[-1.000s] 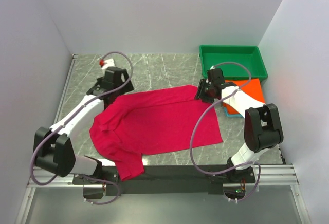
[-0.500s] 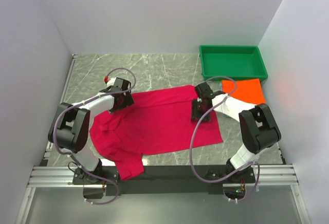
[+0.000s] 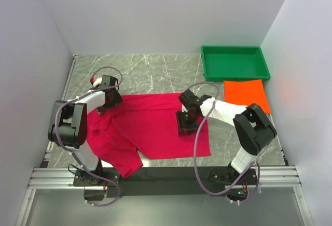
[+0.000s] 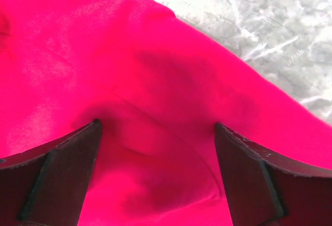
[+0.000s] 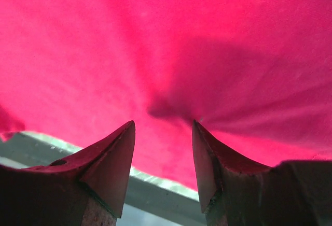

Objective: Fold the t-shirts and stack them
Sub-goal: Fold the tshirt

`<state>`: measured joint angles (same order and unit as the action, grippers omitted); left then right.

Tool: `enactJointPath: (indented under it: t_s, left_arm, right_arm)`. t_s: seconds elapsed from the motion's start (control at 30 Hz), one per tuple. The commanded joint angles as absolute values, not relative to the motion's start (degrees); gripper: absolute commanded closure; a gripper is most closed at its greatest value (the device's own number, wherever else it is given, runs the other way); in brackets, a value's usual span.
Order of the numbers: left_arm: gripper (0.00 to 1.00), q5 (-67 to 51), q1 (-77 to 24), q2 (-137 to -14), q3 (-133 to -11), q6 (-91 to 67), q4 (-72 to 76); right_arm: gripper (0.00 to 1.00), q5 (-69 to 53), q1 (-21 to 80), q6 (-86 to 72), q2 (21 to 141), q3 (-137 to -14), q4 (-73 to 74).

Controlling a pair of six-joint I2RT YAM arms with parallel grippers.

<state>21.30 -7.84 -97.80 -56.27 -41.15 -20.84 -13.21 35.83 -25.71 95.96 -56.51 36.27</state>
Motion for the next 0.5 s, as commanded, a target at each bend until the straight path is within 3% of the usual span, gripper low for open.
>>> enactJointPath:
  t_s: [0.0,0.13,0.27,0.47]
  left_arm:
    - [0.04,20.74,-8.78,-92.82,-58.01,-37.02,-21.01]
    - [0.02,22.40,-15.36,-86.15,-59.50,-30.95,-18.38]
    - [0.06,18.74,-23.71,-83.42,-61.26,-26.73,-12.49]
    - [0.15,17.93,-39.79,-89.37,-66.60,-15.14,-1.61]
  right_arm:
    - [0.45,-12.86,35.16,-24.79,92.73,-61.43,37.88]
    - [0.49,-11.33,23.17,-25.13,87.99,-63.55,34.29]
    - [0.55,-18.60,10.94,-32.57,85.96,-60.21,24.11]
    - [0.55,-22.32,2.38,-40.15,89.91,-58.97,12.31]
